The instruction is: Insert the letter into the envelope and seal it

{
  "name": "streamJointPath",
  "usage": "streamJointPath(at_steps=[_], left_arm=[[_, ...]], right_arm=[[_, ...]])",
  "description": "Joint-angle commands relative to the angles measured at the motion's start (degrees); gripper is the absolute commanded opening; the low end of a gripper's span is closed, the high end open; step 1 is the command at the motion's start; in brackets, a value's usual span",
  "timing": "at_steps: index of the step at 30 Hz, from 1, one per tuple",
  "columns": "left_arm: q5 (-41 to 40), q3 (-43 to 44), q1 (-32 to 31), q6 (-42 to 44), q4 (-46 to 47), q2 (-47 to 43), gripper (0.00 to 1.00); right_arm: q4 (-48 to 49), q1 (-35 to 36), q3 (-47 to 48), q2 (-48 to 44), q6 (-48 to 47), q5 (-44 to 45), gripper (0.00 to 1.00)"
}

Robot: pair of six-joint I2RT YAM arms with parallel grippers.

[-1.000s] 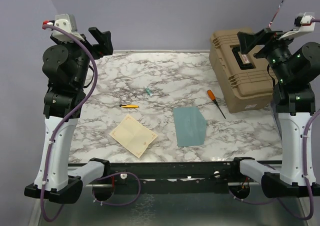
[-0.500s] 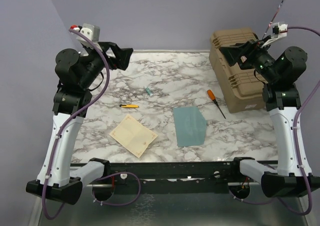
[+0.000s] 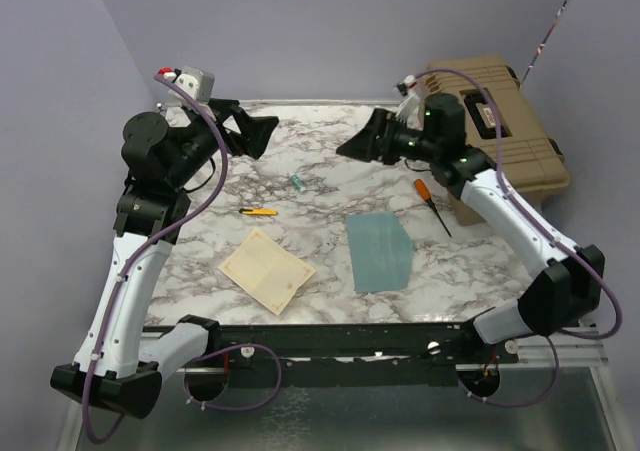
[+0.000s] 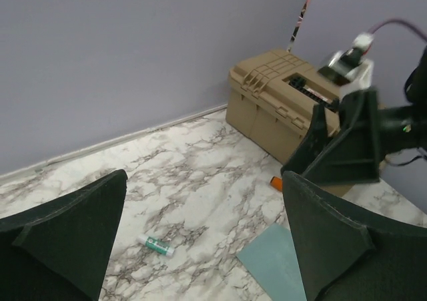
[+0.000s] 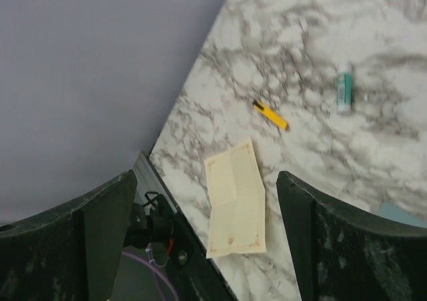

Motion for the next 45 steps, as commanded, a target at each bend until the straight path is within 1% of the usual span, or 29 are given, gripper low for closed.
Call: streamJointPath(at_steps=[1,4,6,8,10,17,20,23,24,28,30,33,35,39,42,45], left_arm=[[-6.89,-2.44,-0.40,-1.59,1.35,-1.64,0.99],[-9.45,-4.14,-0.55,-1.80,1.36,-1.97,0.99],[-9.01,-5.13,-1.08,-0.98,1.25,-2.07,0.99],[-8.75,-5.86,-2.13,0.15,0.79,-2.08,0.99],[-10.11,-6.75,-3.28,1.12,0.36,-2.07,0.99],[-18.44,-9.89,-5.16,1.68,-0.62,-3.13,0.99],[-22.49,-10.59,-5.65,0.75,-1.83,-3.47,0.99],[-25.38,-11.32,-5.96,0.14,-2.41,-3.68,0.99],[-25.67,-11.51,-6.02,-0.02,-2.49,-3.91,0.99],[-26.18,-12.29,-6.12,-0.11,-2.73,-5.38,0.99],[-26.56,-12.37,-6.10,-0.20,-3.15,-5.78,0.99],[-26.72,-11.80,-6.19,-0.90,-3.89,-5.79,0.99],[-25.82,-11.35,-6.19,-1.42,-4.11,-5.53,0.99],[-24.77,-10.92,-6.28,-2.19,-4.11,-5.15,0.99],[-25.21,-10.71,-6.30,-2.36,-4.11,-5.23,0.99],[-25.72,-10.32,-6.31,-2.44,-4.09,-5.32,0.99]], right_arm=[[-11.56,6.68,-1.76,6.52,5.19,13.27,0.89],[-14.70,11.59,-3.27,10.99,5.45,16.38,0.88],[-15.77,13.66,-5.26,14.01,6.43,16.54,0.88],[-14.50,14.32,-8.81,16.51,9.19,14.54,0.88],[-12.13,14.84,-11.75,17.96,11.36,11.30,0.87],[-10.12,17.92,-14.17,21.10,12.26,8.45,0.86],[-6.79,19.25,-14.66,23.58,14.36,5.06,0.80],[-5.78,20.98,-13.03,27.09,15.80,4.89,0.73],[-6.05,21.63,-12.22,28.12,15.83,4.91,0.71],[-5.05,23.19,-10.60,30.60,16.62,3.88,0.69],[-2.09,23.49,-11.18,31.44,17.42,0.98,0.68],[6.30,23.96,-13.30,32.43,19.83,-5.40,0.68],[9.65,24.32,-13.22,33.12,20.57,-7.43,0.67],[9.12,24.65,-11.73,34.67,19.36,-8.23,0.64],[9.38,24.65,-10.68,36.44,18.50,-9.39,0.58],[11.18,24.65,-9.93,38.43,18.56,-11.75,0.57]])
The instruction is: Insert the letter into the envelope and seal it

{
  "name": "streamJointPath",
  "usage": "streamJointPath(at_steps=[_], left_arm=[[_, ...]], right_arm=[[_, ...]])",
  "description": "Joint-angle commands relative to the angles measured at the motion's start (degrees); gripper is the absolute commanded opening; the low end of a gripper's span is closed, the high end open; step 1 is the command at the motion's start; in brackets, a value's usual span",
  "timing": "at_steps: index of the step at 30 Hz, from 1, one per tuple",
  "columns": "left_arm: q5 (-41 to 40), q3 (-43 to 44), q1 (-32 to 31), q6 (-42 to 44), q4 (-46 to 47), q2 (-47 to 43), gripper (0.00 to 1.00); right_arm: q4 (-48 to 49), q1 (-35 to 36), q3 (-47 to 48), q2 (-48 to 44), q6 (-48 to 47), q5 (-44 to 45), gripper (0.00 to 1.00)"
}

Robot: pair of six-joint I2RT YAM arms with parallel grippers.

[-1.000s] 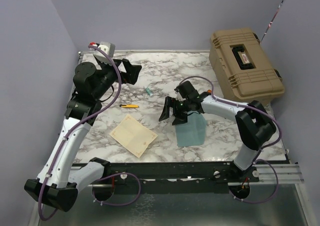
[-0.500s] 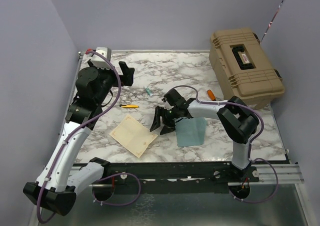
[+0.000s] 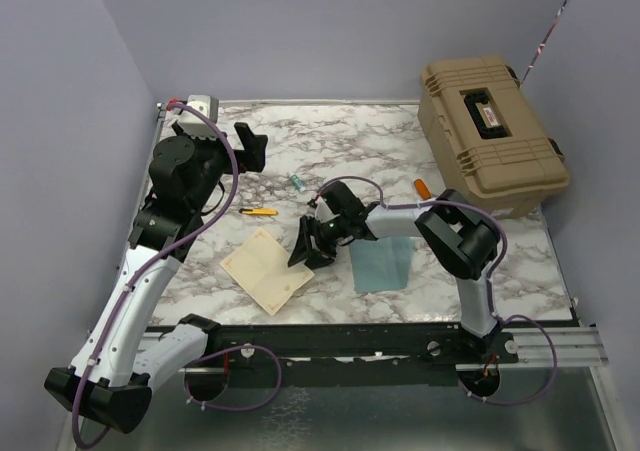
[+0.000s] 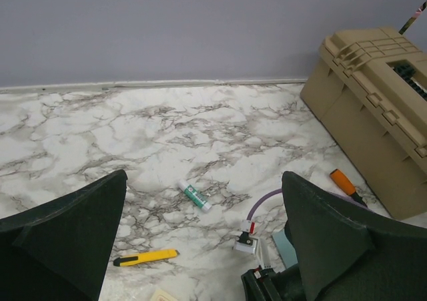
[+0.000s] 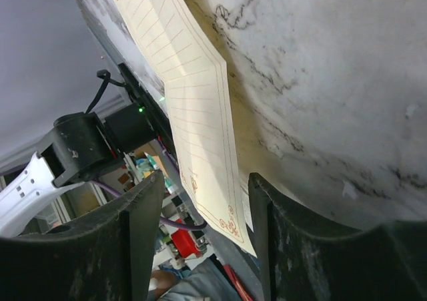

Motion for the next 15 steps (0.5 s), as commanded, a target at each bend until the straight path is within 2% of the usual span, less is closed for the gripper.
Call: streamJointPath(at_steps=[1,6,11,13,15], left_arm=[[-0.85,1.90,-0.27,-0.95,-1.20,-0.29,0.99],[-1.56,2.65,-0.27,-1.57,-1.20,-0.32,0.99],[-2.30,2.88,-0.31,-0.93,-1.14,-0.53,0.99],[-2.33,2.94,-0.31,0.00,-1.08,-0.81,0.99],[-3.00,2.95,-0.31,0.71,-1.09,-0.99,0.99]], right_arm=[[3.80,0.43,2.35,3.73,-0.27,-5.31,0.57],[4.89,0.43,4.64,6.69,-0.29,-8.33,0.53],[8.85,0.43,5.42,8.43,0.80,-10.36,0.42],[11.74,0.52,4.78,8.46,2.08,-9.92,0.35],[14.80,0.52,4.59,8.81,3.79,-10.30,0.22]])
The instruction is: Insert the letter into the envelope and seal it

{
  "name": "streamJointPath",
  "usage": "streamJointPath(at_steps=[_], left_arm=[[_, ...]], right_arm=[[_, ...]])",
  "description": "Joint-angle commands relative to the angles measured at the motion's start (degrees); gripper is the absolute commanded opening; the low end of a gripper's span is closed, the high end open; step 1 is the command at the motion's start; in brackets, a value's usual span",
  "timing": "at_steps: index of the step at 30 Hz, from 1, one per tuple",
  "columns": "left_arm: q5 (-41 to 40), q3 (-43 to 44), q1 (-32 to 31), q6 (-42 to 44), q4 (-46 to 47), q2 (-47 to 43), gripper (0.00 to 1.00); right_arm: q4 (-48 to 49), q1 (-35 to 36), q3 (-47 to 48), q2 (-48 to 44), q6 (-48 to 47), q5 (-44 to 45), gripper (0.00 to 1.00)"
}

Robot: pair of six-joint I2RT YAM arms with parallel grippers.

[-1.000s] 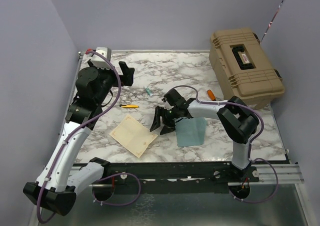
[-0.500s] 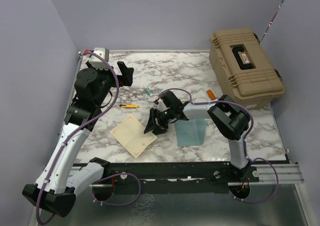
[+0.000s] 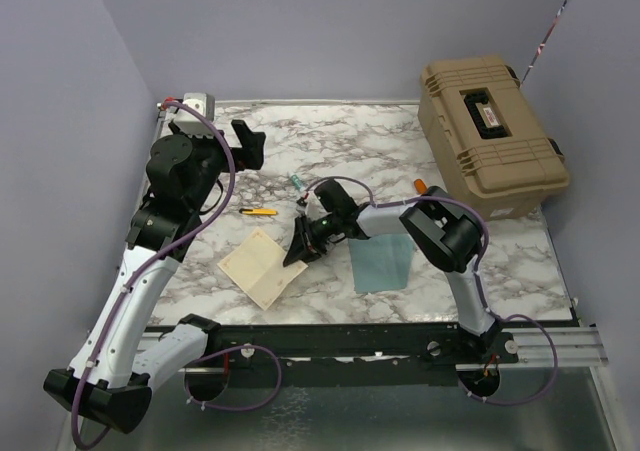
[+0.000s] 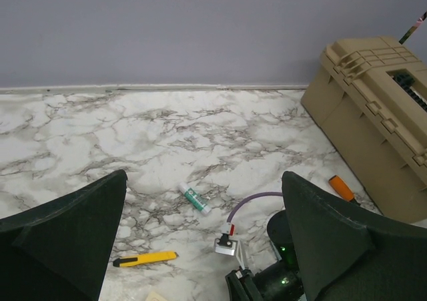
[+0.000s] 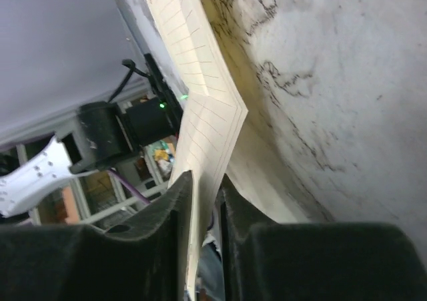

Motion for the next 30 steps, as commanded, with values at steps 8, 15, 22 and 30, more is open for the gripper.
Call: streamJointPath(at_steps=[8,15,22,30], left_arm=[[-5.31,1.84,-0.28,2.30,-0.04,-3.14,0.99],[-11.31,3.40,-0.26,-0.35,-1.07,-4.29,0.99],[-13.08,12.44,-0.31,-0.35,-6.53,-0.66,0.99],[-14.32,21.49,-0.26,-11.24,-12.32,3.30,0.99]], right_arm=[[21.70,0.45,-1.61,-1.18,9.85,-3.31,0.00],[31.94,-0.65,-1.91,-7.85,15.57,-4.01,0.01],[25.29,-3.46,3.79,-16.47,11.59,-1.88,0.00],[14.15,-8.19,7.00,-28.23,3.11,11.77,0.00]])
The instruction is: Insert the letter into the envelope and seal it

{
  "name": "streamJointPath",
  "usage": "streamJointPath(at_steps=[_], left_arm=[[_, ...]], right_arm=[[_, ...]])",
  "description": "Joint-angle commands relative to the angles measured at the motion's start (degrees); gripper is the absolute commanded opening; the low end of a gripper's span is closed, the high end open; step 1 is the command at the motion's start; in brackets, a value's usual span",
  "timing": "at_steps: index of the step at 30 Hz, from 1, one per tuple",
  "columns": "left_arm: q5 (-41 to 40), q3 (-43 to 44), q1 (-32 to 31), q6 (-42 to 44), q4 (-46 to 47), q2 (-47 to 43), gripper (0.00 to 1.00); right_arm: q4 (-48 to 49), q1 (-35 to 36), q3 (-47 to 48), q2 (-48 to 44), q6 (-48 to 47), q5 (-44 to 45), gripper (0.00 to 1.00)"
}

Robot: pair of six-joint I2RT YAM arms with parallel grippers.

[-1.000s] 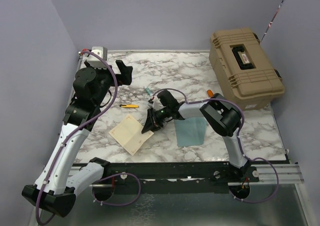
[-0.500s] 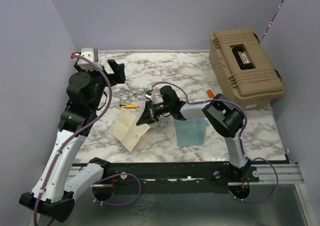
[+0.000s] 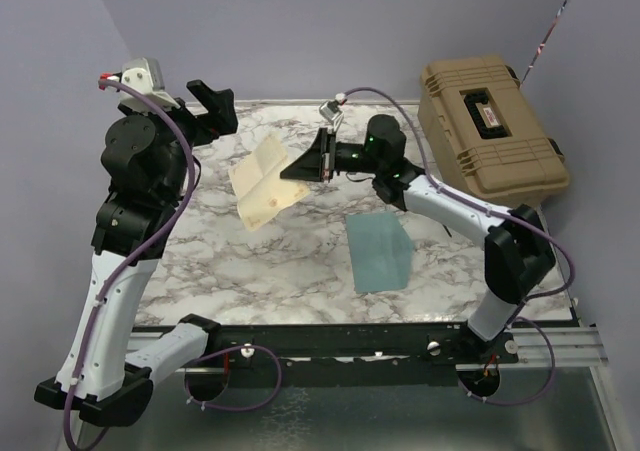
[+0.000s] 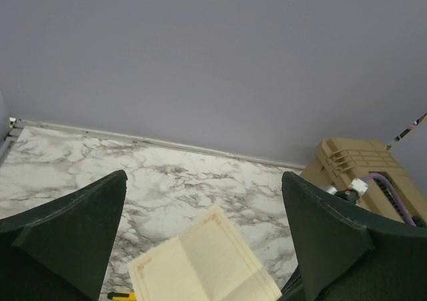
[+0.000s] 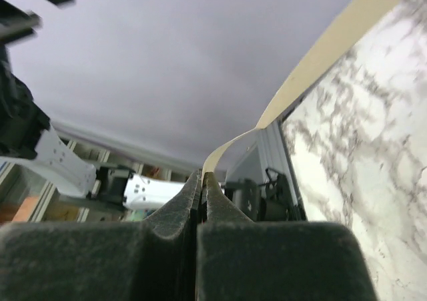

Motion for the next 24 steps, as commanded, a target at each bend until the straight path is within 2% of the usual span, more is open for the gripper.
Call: streamJointPath(at_steps=[1,4,8,14,18,21,24], left_arm=[[-2.62,3.94,-0.26,-9.81,-5.61,1.58,0.99],[0.40,3.89,-0.31,-16.09,-6.30,2.35,0.99],[9.67,3.49,-0.26,-22.81,-6.22,4.90,0.99],[18.48,1.25,-0.19,-28.27,-4.75,9.57,0.99],[28.23,0.25,1.16,-34.37,-0.98,13.02,0.99],[38.55,-1.87,3.47,-42.40,2.75,15.81,0.99],[46.06,-7.37,5.48,-52.76,13.76,16.40,0.91]], right_arm=[[-7.56,-2.82,1.52,-7.02,-6.74,11.48,0.01],[-6.68,-5.06,0.93,-10.74,-7.35,16.17,0.01],[-0.62,-8.00,-2.44,-14.79,-2.26,19.81,0.00],[12.44,-11.50,-6.95,-16.23,8.47,16.43,0.00],[17.24,-12.41,-9.00,-16.78,10.39,13.89,0.01],[19.25,-12.80,-9.98,-16.99,10.42,12.93,0.01],[20.84,-13.20,-10.67,-16.74,10.69,12.31,0.01]])
